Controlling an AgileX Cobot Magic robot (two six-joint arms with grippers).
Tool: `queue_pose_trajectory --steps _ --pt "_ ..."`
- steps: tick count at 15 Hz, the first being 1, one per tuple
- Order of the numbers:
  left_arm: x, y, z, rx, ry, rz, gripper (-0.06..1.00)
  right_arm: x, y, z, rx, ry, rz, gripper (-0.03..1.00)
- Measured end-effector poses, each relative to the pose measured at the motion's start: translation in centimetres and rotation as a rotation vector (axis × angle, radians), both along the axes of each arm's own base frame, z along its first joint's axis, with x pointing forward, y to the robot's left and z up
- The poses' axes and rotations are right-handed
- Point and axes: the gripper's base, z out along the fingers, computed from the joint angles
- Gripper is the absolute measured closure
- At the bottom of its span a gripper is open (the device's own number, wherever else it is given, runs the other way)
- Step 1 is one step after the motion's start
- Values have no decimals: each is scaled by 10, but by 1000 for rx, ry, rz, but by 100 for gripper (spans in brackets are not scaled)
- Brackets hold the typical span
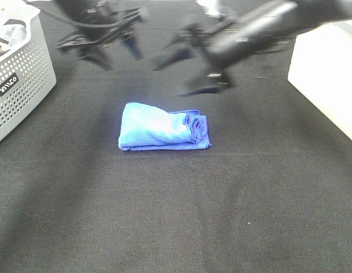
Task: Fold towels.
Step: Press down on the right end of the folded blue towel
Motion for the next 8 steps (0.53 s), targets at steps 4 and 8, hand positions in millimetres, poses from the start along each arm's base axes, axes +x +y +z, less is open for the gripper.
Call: queue_pose_trajectory --steps 4,8 --pt "0 1 0 1 1 3 31 -3 27 -34 -33 13 5 20" --pt "-4 2 -2 13 51 -13 31 7 7 -73 -128 83 -23 20"
